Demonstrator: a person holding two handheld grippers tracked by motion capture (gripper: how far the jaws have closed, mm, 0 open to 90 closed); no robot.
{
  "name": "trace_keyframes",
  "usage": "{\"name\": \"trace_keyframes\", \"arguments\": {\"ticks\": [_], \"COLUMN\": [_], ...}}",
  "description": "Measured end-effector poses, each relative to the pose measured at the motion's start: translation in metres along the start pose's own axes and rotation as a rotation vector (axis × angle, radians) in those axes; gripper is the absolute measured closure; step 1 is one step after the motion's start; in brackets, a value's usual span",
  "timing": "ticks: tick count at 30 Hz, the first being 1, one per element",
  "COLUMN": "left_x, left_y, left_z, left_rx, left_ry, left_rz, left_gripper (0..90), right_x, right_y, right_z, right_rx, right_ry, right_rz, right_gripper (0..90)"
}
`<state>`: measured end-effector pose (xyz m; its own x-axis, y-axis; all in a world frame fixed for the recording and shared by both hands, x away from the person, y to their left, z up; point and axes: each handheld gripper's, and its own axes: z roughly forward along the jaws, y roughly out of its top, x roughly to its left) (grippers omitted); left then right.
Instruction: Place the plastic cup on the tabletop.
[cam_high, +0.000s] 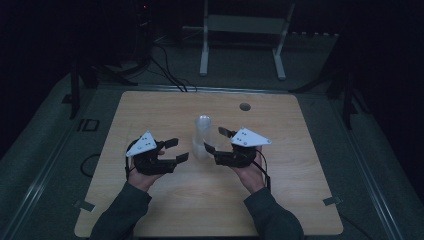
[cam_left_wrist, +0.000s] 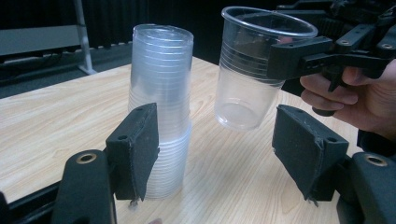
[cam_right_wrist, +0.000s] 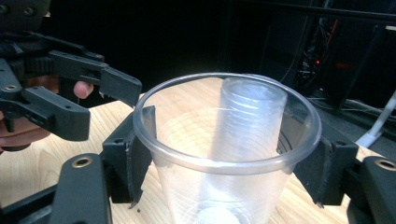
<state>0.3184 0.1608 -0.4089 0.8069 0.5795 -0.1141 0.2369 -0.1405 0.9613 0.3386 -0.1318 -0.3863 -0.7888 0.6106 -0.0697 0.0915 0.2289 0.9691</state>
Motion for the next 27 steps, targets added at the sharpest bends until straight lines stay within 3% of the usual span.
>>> {"name": "trace_keyframes", "arguments": {"ticks": [27], "left_x": [0.0], "left_y": [-0.001], "left_z": [0.001], "left_rx": [0.002], "left_ry": [-0.002], "left_rz": [-0.002], "left_gripper": [31.8], "right_x": [-0.021], "right_y": [-0.027], "right_z": [-0.007], "right_rx": [0.013], "right_ry": [-0.053], "right_rz": [0.071], "right_gripper": [28.0]}}
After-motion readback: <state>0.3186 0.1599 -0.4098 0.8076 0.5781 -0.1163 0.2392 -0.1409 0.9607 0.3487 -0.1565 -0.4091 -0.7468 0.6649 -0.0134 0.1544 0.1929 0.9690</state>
